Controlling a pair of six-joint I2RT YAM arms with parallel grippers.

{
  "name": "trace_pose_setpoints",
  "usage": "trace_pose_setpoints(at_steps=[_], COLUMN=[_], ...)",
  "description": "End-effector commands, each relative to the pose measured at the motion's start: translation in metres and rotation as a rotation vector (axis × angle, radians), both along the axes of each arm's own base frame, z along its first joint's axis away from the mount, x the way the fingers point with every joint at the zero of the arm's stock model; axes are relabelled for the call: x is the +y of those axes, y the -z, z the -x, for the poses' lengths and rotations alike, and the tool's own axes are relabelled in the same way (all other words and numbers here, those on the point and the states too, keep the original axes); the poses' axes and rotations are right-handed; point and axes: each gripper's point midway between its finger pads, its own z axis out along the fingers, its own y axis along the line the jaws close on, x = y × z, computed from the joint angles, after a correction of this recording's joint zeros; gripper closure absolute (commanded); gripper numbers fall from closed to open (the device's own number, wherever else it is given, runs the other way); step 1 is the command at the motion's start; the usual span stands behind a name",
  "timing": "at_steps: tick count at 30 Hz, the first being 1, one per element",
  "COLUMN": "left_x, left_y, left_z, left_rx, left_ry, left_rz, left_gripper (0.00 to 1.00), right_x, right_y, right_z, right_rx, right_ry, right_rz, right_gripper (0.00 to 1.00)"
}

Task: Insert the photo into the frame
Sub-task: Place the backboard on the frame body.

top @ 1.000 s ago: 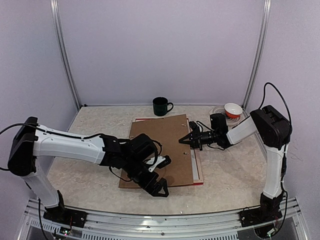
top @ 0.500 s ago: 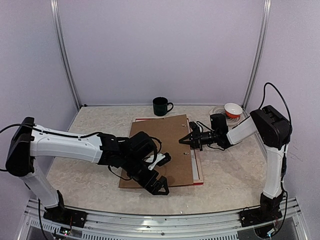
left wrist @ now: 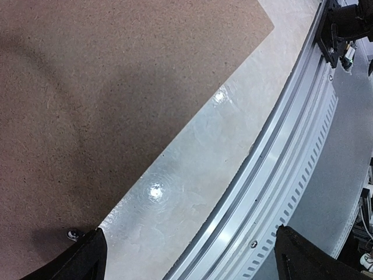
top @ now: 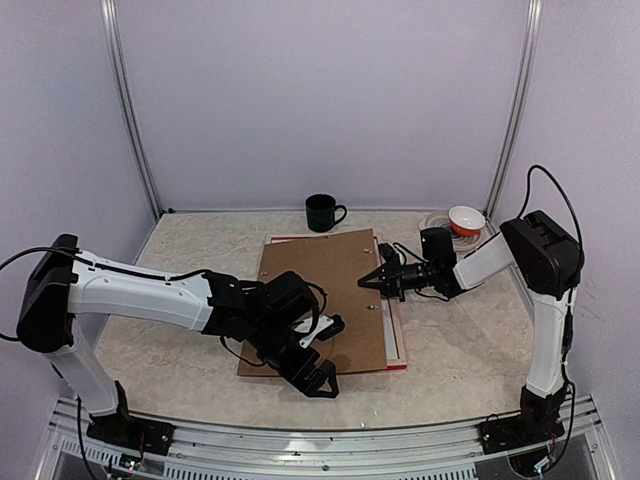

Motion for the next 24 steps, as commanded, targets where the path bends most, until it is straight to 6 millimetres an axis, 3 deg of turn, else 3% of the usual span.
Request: trace_pose_setpoints(at_steps=[1,11,18,21,24], left_x=[0.006,0.033,0.037,0.031,0.033], left_y=[0.014,0.017,0.012,-0.010,-0.044], left_z=[0.000,-0.008,-0.021,-0.029,-0.047], left_rx=[-0.013,-0.080,-0.130,-0.162,-0.216], left_ry=[-0.003,-0.054,-0.103,-0.122,-0.173], left_rz=[-0.043,-0.145,-0.145,-0.077,0.015], left_gripper=[0.01,0.01,0.01,0.01,0.01], right_x=[-0.009,-0.009,-0.009,-0.009,-0.009], right_y=[0.012,0.011,0.012,0.009,0.005], right_z=[-0.009,-0.009,-0.008,-0.007,-0.006], right_rx=[-0.025,-0.028,-0.022,-0.024,-0.018], right_ry=[0.045,0.043,0.044,0.037,0.032], right_rz=[0.024,0.022,0.024,0.016,-0.004], right_gripper=[1.00,1.00,1.00,1.00,1.00])
